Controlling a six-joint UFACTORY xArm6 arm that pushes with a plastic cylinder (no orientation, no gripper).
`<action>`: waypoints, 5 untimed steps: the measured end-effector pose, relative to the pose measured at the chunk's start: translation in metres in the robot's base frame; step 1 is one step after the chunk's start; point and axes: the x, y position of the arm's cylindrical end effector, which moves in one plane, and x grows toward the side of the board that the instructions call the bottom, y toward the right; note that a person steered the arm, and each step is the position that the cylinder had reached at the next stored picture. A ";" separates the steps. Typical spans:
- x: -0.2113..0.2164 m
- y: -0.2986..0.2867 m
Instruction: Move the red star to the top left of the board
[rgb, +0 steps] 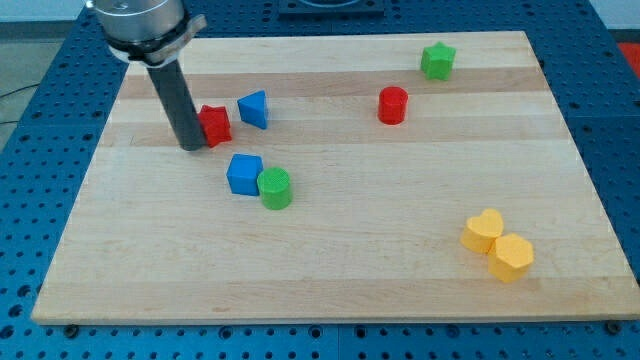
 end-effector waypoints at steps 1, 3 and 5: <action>0.020 0.014; -0.057 -0.026; -0.128 0.005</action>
